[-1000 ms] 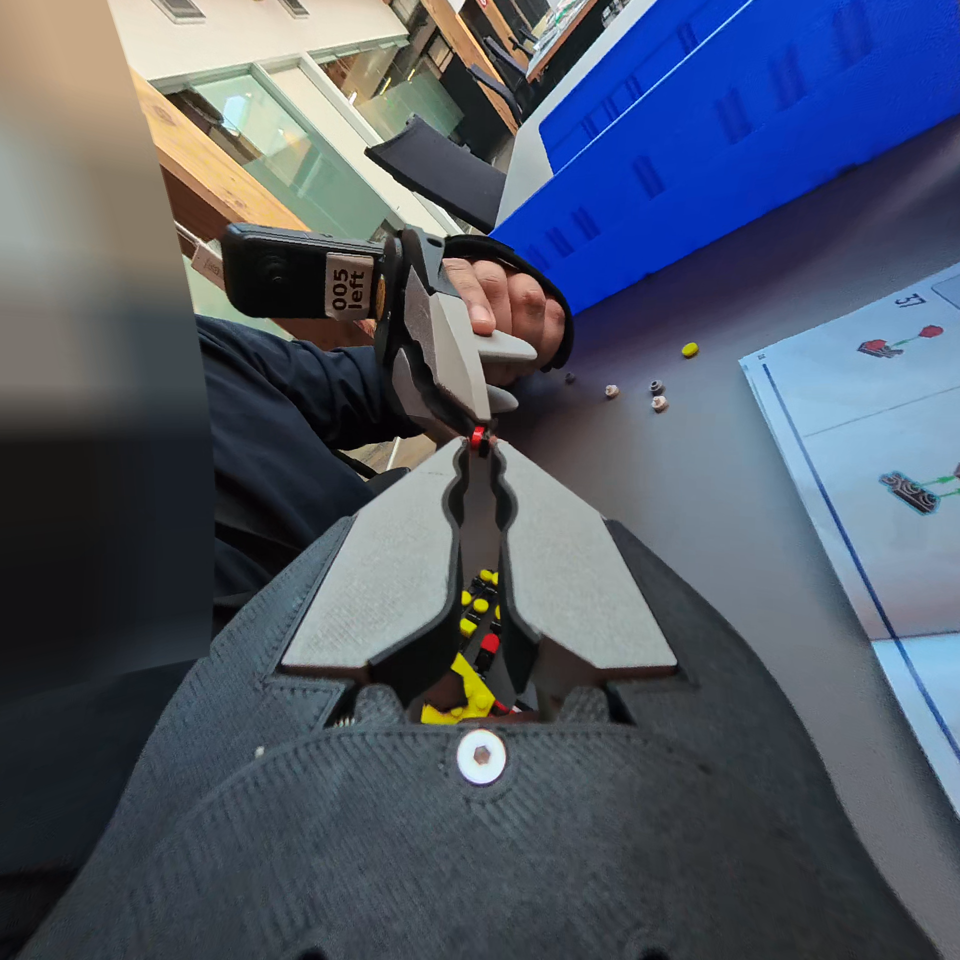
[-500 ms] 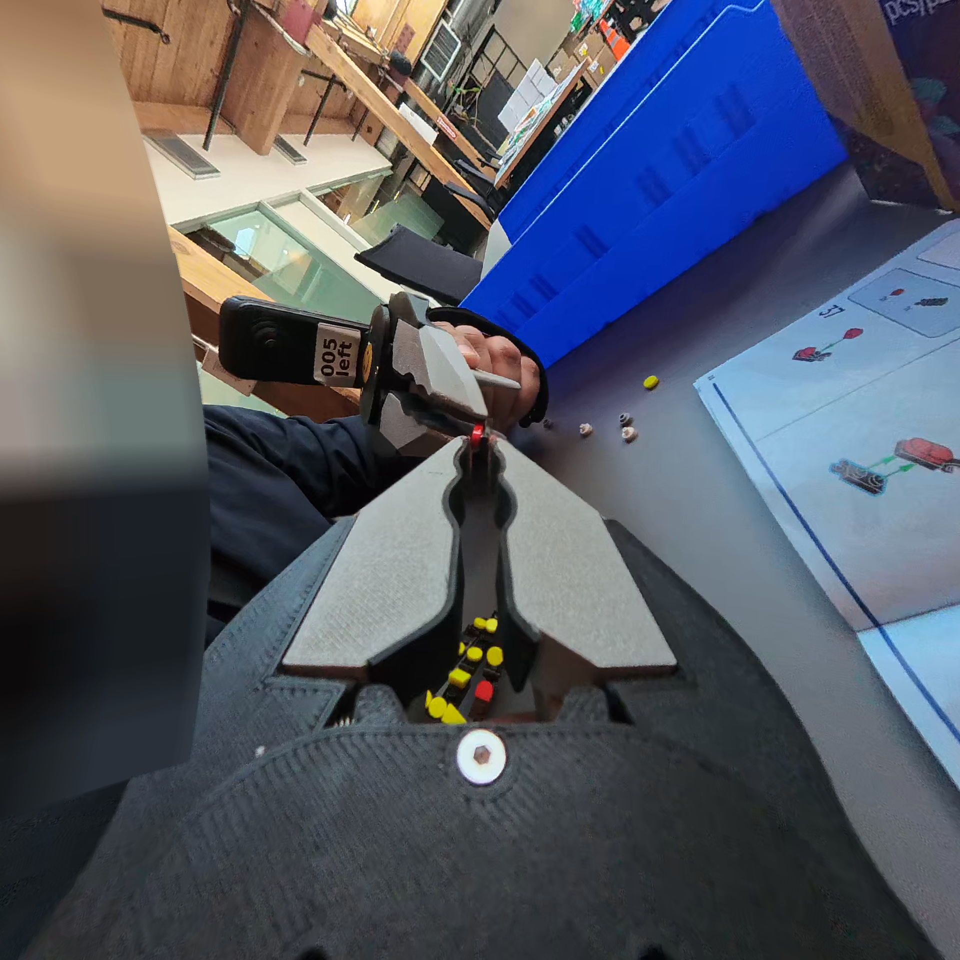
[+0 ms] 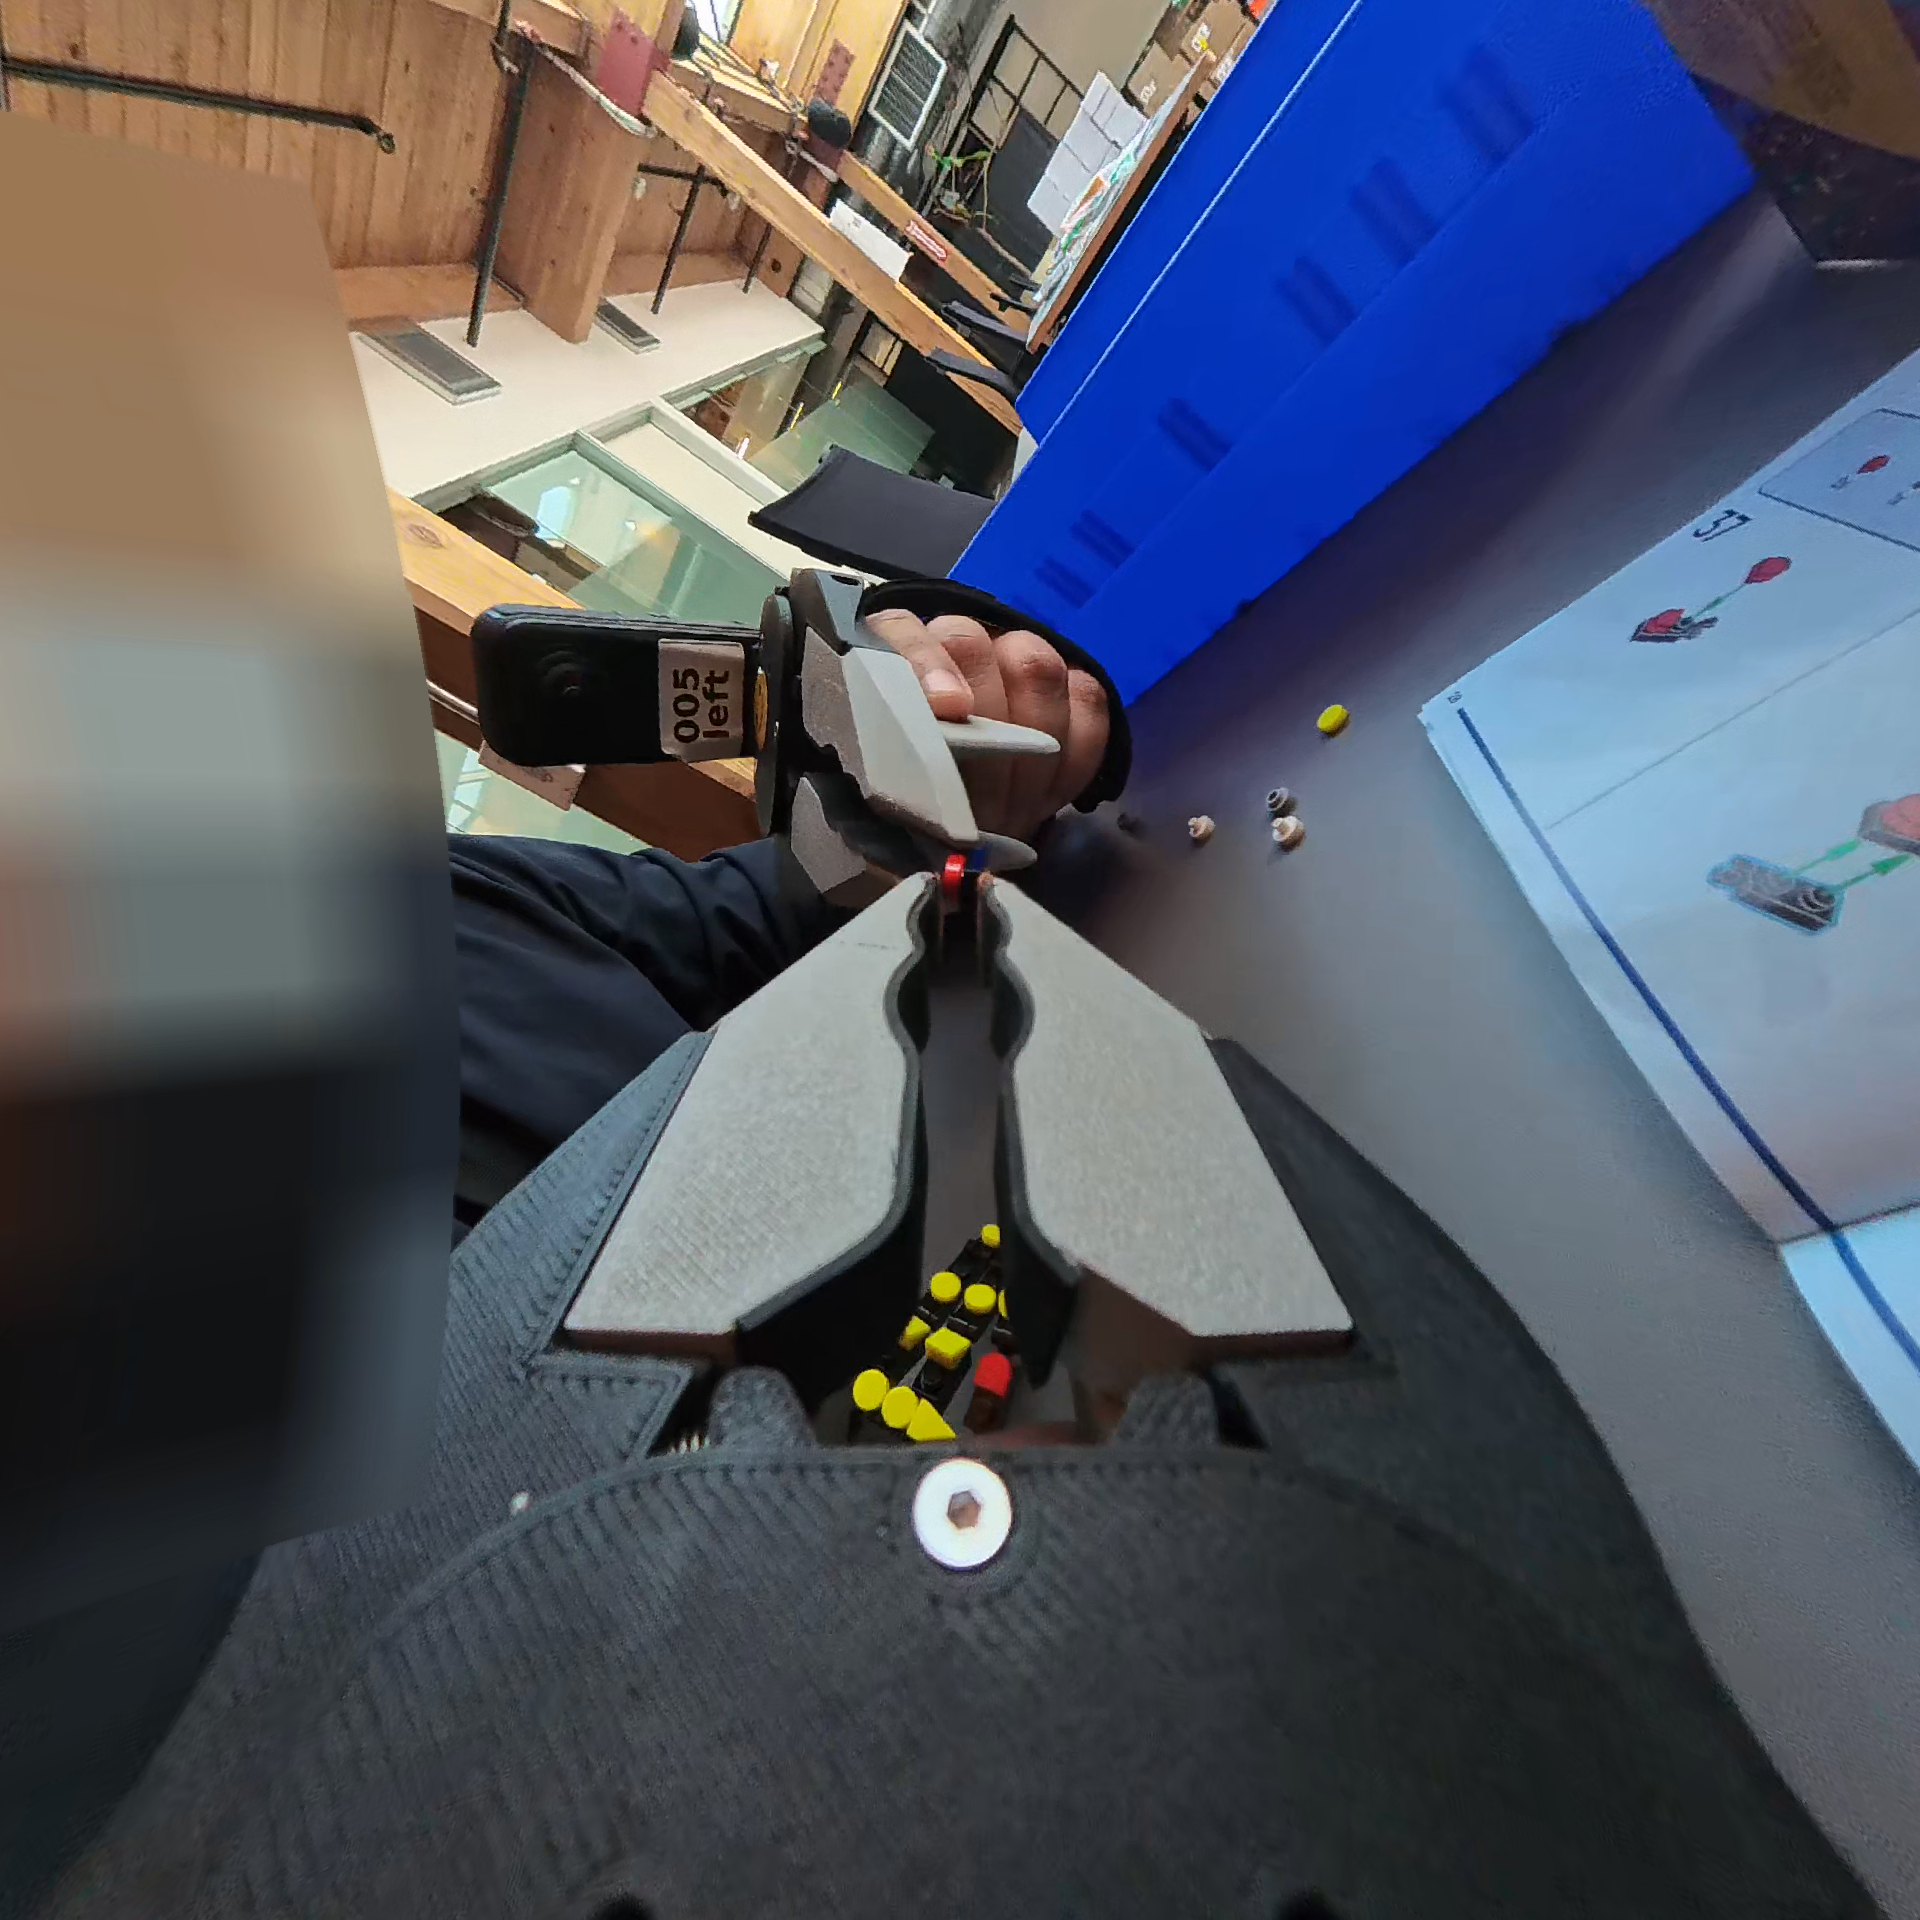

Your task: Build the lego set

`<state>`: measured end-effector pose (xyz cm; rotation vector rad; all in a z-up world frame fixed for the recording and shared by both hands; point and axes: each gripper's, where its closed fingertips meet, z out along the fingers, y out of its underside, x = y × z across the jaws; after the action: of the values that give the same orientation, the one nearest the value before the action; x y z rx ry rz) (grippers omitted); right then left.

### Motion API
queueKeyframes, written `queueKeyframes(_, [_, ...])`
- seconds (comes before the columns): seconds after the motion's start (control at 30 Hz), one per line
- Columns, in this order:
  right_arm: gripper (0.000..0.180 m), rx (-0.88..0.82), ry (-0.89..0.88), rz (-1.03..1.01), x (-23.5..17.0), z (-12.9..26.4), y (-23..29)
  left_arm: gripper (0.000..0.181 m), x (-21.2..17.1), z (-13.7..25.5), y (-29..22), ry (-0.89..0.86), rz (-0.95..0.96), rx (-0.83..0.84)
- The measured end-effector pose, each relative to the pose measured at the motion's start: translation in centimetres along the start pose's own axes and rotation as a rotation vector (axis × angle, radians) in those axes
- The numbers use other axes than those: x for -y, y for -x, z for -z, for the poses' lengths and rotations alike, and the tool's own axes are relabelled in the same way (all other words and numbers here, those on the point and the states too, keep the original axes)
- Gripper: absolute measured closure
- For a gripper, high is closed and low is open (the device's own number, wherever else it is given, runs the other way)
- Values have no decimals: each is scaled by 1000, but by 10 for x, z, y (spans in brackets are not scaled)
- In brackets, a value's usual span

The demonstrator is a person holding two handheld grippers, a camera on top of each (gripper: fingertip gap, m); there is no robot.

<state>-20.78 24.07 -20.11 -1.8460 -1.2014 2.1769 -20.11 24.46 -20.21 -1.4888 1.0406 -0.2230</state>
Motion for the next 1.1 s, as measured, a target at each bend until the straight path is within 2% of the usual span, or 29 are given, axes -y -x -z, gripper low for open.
queueKeyframes(0.2, [176,-44,76,77,-7,2,-1,175,-2,-1,-6,12,8,-48])
queueKeyframes(0.27, [168,-76,102,169,-5,6,3,175,-3,0,-5,13,22,-50])
queueKeyframes(0.33, [161,-114,136,349,-3,9,13,175,-1,1,-5,-2,48,-65])
queueKeyframes(0.5, [166,-374,241,881,-6,9,15,175,5,4,-10,-34,89,-123])
queueKeyframes(0.6, [166,-446,284,1057,-11,4,15,175,7,5,-15,-35,71,-142])
queueKeyframes(0.87, [178,-453,304,1126,-17,0,15,175,7,4,-22,-25,51,-166])
queueKeyframes(1.1, [173,-462,332,1153,-20,0,12,175,9,5,-24,-28,47,-175])
